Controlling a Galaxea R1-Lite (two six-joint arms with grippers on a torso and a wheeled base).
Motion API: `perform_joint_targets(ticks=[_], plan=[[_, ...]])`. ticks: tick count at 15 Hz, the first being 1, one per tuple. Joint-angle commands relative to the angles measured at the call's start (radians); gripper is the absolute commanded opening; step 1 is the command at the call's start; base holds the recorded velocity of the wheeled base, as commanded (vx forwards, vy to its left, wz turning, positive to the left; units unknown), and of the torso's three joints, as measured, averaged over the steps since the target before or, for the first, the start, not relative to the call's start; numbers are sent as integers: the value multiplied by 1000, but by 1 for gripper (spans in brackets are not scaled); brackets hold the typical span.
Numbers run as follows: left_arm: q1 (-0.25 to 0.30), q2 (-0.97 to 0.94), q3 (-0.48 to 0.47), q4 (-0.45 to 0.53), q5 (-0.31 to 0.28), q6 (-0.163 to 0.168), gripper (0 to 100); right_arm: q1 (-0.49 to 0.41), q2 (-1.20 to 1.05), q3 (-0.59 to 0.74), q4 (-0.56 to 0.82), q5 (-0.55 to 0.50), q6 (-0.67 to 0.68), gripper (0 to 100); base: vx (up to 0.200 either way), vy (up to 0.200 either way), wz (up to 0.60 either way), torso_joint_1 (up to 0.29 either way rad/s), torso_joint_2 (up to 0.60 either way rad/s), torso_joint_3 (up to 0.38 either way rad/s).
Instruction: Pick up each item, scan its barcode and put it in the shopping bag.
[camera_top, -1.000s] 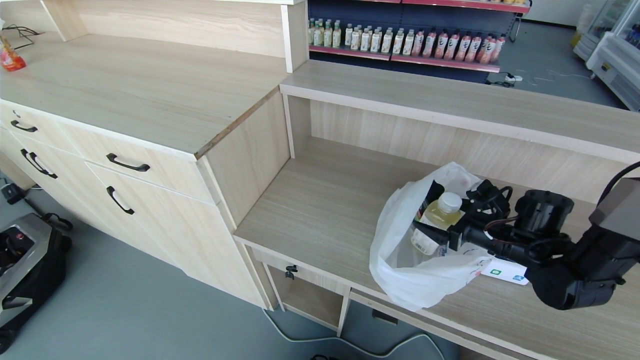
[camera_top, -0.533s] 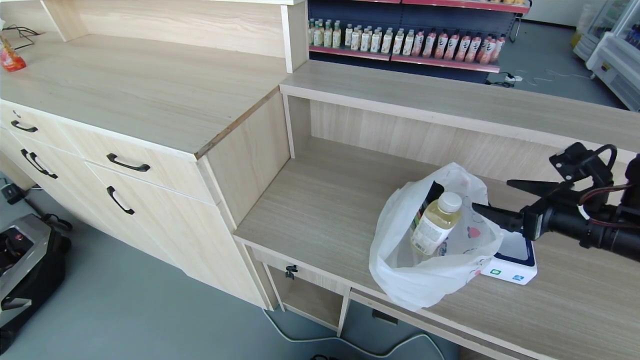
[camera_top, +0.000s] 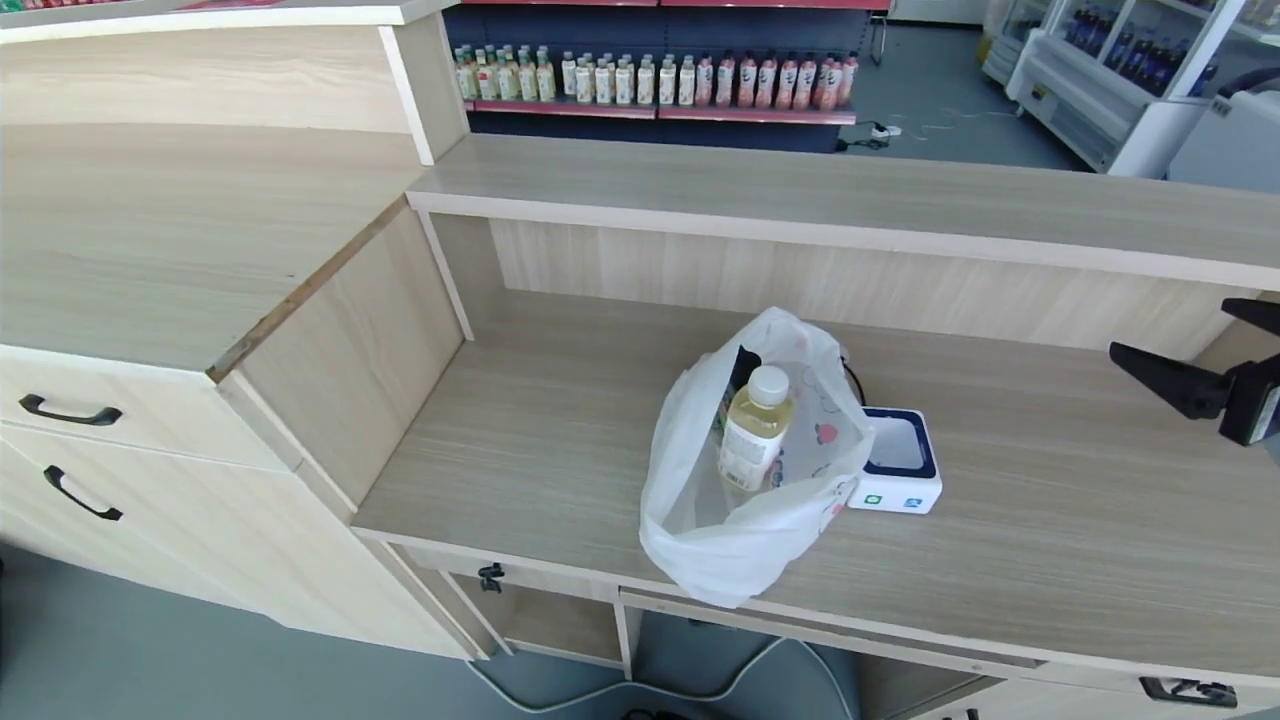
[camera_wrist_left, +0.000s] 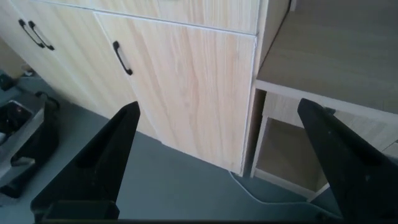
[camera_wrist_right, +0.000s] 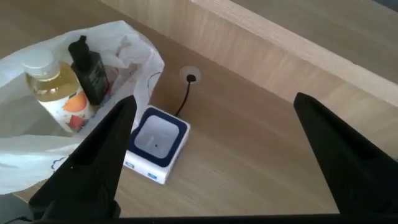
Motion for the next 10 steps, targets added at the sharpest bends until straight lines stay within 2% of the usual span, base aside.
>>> perform_joint_targets(ticks=[1, 4, 8, 10], plan=[[0, 0, 0, 0, 1, 1, 100, -2, -25, -1, 12, -22, 21, 100, 0, 0, -600, 2, 2, -2], [-1, 0, 0, 0, 1, 0, 100, 5, -25, 2, 49, -25, 190, 100, 0, 0, 0, 0, 0, 0], [0, 0, 0, 0, 1, 0, 100, -1, -144, 105, 171, -274, 339, 100, 0, 0, 0, 0, 0, 0], [0, 0, 0, 0, 1, 0, 100, -4, -229, 223, 177, -344, 354, 100, 0, 0, 0, 0, 0, 0]])
